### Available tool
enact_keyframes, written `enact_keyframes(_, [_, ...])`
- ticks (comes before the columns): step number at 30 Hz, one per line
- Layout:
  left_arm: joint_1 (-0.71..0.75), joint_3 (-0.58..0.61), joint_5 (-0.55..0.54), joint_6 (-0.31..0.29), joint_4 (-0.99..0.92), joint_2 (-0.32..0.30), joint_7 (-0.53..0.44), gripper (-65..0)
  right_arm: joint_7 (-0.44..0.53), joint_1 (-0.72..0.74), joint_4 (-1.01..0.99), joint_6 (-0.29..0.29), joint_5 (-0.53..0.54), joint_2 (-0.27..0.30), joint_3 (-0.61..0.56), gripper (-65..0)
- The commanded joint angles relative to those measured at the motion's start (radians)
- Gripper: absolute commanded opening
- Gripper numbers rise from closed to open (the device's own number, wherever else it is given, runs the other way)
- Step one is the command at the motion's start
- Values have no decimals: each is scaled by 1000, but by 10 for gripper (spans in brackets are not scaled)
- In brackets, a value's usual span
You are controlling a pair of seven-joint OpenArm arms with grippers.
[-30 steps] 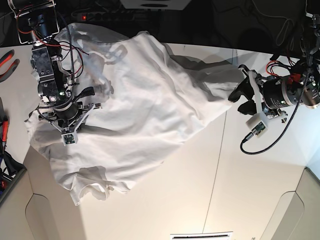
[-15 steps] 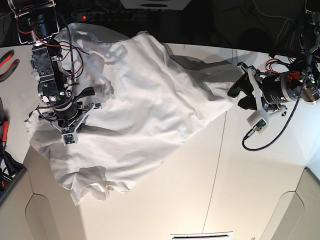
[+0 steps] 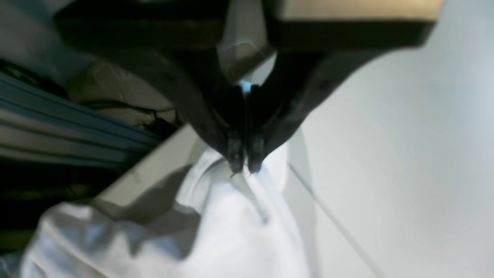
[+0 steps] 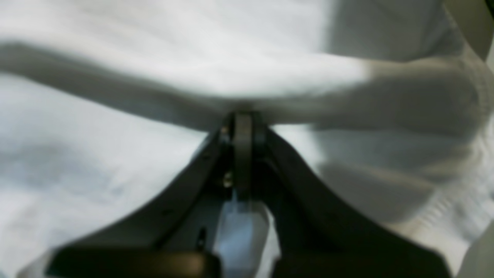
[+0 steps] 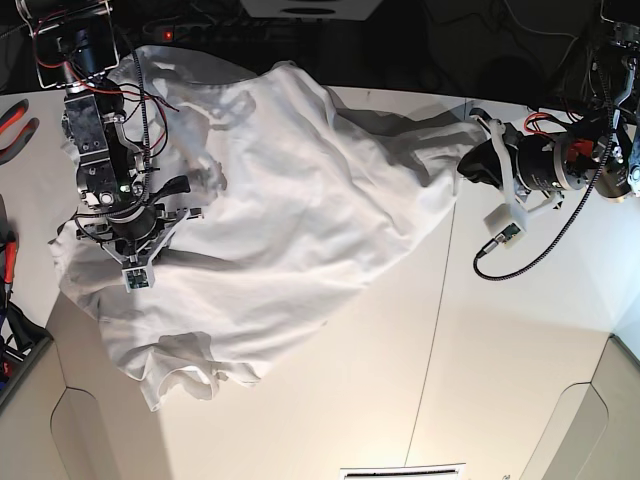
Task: Layout the t-shirt on the table in an organized manner, then fold the t-shirt properly
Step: 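Hold the shirt with both grippers, stretching it between them, then pull the shirt with both grippers apart to stretch it taut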
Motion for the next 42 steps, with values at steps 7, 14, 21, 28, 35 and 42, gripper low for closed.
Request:
enact_keyframes(7, [60,-10,-4,-11,35,-55,-10,-650,-2,16,11,-93,-63,9,5,-650])
enact_keyframes(14, [85,-10,111,0,35,-91,-12,-650,-2,16,11,-142,-70,9,5,-650])
enact_keyframes(21, [85,-10,114,24,35,-90,-68,-650,2,19,37,-142,-97,8,5,-650])
enact_keyframes(28, [85,-10,115,23,35,-90,-82,-650,8,26,294,-192,-129,-10,5,-650])
enact_keyframes(35, [82,-10,115,23,35,-85,-101,-650,51,180,200,23,-30,-132,5,-650])
enact_keyframes(42, [82,-10,115,23,35,-85,-101,-650,167,438,-374,127,-24,-235,5,-650])
